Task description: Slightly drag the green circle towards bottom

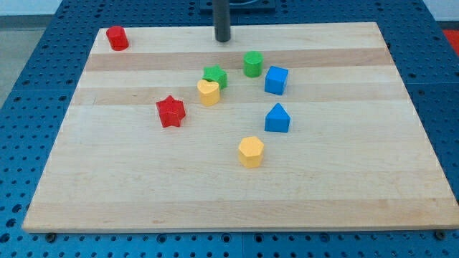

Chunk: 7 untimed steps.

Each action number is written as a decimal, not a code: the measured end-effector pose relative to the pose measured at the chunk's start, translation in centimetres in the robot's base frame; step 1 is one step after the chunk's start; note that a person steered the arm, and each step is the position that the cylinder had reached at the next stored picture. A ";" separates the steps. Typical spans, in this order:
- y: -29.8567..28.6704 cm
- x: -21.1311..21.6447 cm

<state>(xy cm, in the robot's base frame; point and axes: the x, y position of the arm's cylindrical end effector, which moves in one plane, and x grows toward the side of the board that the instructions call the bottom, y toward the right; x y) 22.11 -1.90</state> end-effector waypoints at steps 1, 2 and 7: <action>3.9 0.0; 8.1 0.4; 5.1 6.8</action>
<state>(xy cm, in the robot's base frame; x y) 28.93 3.21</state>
